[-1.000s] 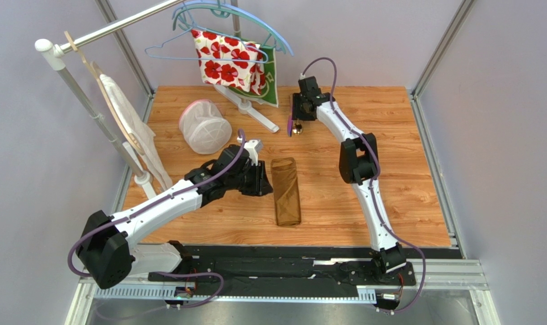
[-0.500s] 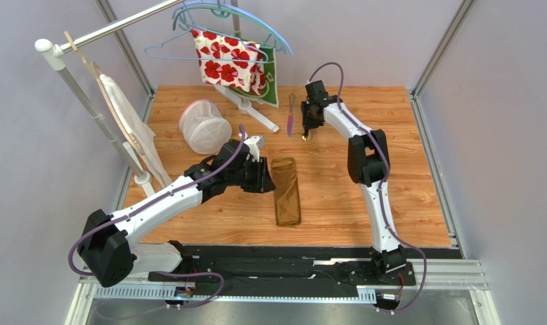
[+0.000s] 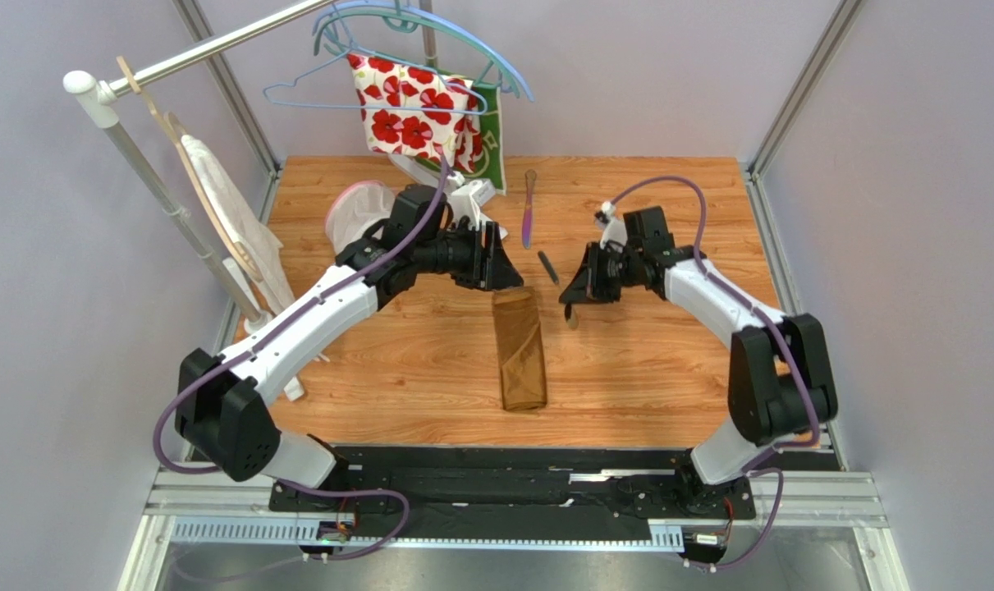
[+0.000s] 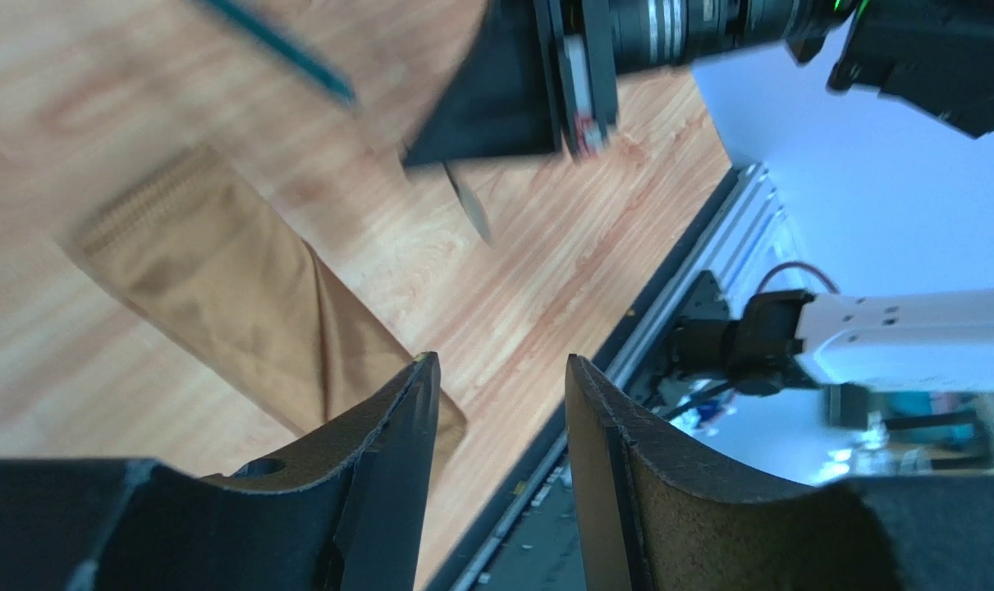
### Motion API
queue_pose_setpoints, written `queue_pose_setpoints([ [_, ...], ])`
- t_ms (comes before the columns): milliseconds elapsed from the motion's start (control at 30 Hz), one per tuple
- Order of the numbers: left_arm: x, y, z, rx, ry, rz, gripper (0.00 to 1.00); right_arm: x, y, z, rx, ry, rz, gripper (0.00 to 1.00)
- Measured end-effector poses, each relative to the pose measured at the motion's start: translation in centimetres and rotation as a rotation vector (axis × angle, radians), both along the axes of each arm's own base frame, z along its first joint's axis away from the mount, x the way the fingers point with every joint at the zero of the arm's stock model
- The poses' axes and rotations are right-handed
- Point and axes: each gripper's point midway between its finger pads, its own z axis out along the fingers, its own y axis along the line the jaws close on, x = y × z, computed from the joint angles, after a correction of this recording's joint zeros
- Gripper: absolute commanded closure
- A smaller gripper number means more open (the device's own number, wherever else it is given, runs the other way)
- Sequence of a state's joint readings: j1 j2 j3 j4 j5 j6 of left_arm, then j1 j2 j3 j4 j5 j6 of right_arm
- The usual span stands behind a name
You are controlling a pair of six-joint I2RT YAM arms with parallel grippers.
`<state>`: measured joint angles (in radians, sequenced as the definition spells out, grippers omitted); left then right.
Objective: Fold the napkin into a case and place the utensils inside
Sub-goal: Pass from the right arm to the left
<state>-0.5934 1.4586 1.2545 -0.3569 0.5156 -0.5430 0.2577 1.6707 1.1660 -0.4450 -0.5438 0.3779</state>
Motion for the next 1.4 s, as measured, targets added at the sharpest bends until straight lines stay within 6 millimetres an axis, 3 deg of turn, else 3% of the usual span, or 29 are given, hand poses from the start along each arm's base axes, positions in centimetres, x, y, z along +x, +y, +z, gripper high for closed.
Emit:
queue_pose_setpoints([
  [133,-1.5,0.6,1.6,0.036,-0.188,-0.097,0.48,-8.3,2.2,0.6,0.193,0.142,0.12,1.0],
  [200,-3.2,0.8,1.5,0.082,-0.301,-0.16,0.48,-11.4,2.7,0.6,0.249,0.212,0.163,1.0],
  [267,-6.2,0.6,0.9,0.157,-0.461,-0.27,0.48,-14.1,2.7,1.3,0.297,0.263,0.198,1.0],
  [400,-10.7,0.6,0.4,0.216,-0.7,-0.464,0.47,-16.8,2.6,4.5,0.369,0.24,0.265,1.0],
  [533,-9.7,1.5,-0.2,0.3,-0.845,-0.508,0.47,-19.3,2.6,6.7,0.4,0.212,0.348,1.0],
  [733,-8.8,1.0,-0.9,0.353,-0.969,-0.593,0.48,-21.9,2.9,7.3,0.383,0.247,0.439,1.0],
  [1267,-13.3,-1.1,-2.3,0.218,-0.839,-0.895,0.47,-24.0,4.5,9.7,0.372,0.192,0.59,1.0],
  [1400,-13.9,-1.2,-3.3,0.229,-0.811,-0.931,0.52,-24.5,4.8,10.1,0.373,0.186,0.617,1.0],
])
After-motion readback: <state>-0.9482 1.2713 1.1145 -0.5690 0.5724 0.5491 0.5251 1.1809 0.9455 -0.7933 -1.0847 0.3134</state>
